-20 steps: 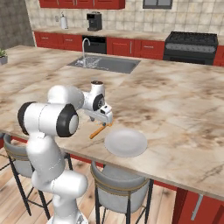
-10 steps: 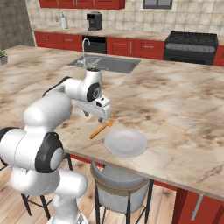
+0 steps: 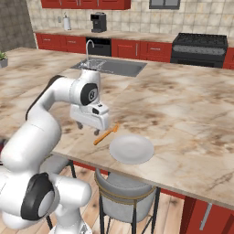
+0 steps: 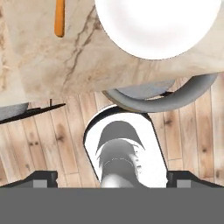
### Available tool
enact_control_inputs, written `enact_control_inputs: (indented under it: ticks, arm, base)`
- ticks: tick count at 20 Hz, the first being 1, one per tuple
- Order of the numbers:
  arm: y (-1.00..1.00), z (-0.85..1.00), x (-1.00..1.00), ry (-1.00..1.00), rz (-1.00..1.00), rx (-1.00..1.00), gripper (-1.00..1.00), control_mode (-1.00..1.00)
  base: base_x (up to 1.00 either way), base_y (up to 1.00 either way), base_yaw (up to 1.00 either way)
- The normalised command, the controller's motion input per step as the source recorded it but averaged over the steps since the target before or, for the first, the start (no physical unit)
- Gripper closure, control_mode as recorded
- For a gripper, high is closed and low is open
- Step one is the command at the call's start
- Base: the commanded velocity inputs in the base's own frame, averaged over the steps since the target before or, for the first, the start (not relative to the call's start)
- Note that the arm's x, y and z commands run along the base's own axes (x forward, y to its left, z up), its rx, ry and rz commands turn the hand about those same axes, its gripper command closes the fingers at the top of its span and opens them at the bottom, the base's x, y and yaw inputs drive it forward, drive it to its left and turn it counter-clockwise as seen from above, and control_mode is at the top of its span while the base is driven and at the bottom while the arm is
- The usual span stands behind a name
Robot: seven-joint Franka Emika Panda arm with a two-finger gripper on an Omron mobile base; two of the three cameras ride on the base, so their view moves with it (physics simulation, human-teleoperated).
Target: Take the fork and place it on the left side of the plate. Then take the spoon and place it on the right side of the plate. Make sure they're directly next to the plate.
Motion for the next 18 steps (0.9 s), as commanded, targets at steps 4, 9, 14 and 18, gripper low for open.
enact_control_inputs:
  ticks: [4, 9, 14, 18]
  arm:
    - [0.03, 0.0, -1.0, 0.13, 0.01, 0.0, -1.0, -1.0]
    - [0.06, 0.02, -0.55, -0.02, 0.02, -0.01, -1.0, -1.0]
    - [0.0, 0.0, 0.0, 0.0, 0.0, 0.0, -1.0, -1.0]
    - [0.0, 0.0, 0.0, 0.0, 0.0, 0.0, -1.0, -1.0]
  base:
    - [0.0, 0.0, 0.0]
    - [0.0, 0.0, 0.0]
    - [0.0, 0.0, 0.0]
    - [0.0, 0.0, 0.0]
